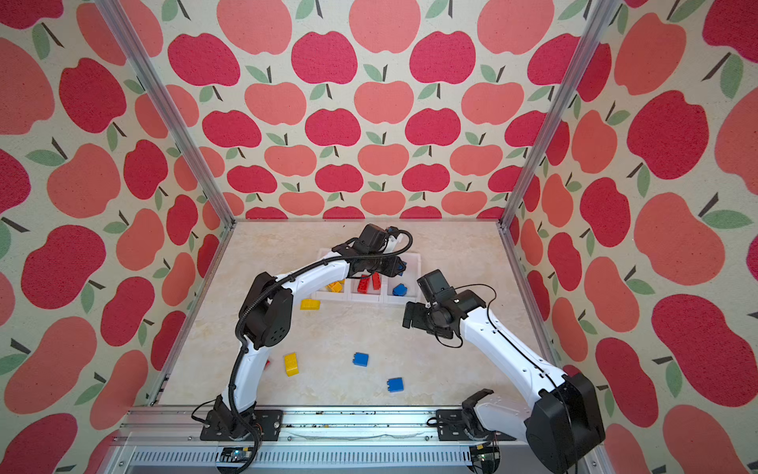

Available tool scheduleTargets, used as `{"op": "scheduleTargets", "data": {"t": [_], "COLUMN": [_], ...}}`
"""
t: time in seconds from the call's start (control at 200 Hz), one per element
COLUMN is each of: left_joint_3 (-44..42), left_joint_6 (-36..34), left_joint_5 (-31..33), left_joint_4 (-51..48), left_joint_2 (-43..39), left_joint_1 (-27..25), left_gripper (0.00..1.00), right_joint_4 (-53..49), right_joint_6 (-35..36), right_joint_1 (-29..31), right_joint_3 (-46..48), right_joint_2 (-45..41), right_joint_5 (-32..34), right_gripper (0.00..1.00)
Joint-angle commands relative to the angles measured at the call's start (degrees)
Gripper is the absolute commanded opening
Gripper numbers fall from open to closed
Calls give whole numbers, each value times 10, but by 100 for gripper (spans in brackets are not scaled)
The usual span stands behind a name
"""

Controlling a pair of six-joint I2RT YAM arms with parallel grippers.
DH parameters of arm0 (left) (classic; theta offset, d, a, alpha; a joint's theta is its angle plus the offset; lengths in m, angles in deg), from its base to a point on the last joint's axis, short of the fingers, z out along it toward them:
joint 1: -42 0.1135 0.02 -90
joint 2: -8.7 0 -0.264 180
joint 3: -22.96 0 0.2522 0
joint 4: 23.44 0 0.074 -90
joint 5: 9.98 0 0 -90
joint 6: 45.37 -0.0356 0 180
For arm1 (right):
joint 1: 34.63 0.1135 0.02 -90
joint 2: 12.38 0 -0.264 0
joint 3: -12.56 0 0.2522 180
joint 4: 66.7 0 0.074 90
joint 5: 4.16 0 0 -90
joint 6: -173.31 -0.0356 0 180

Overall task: Sort the legos into containers by color
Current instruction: 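Carry the blue brick with the left gripper into the blue compartment and release, then move the right gripper down to a blue brick near the robot and close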

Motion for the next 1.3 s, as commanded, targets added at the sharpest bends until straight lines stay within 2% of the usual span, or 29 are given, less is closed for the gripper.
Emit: {"op": "scheduleTargets", "data": {"t": [0.0,0.125,0.255,0.74,0.97,1.291], "left_joint_3": [40,44,44,-33,-127,-272], "left_joint_6": [-4,-3,-4,20,55,86], "left_joint_5": [-8,-1,3,-7,-18,-23], "left_joint_4": [-10,-11,-11,21,53,80], "left_joint_2": [20,24,20,-58,-133,-243], "left_joint_1": [-4,-3,-4,5,26,59], "left_gripper": [34,60,68,71,72,75], "right_joint_4": [-21,-21,-14,-5,-6,-22], "right_joint_6": [-6,-4,-4,12,-4,-62], "right_joint_1": [-5,-7,-10,6,81,219], "right_joint_3": [0,3,9,35,44,50], "right_joint_2": [-12,-15,-14,-7,-2,21], "right_joint_5": [12,11,9,-9,16,66], "right_gripper": [95,95,95,95,95,92]}}
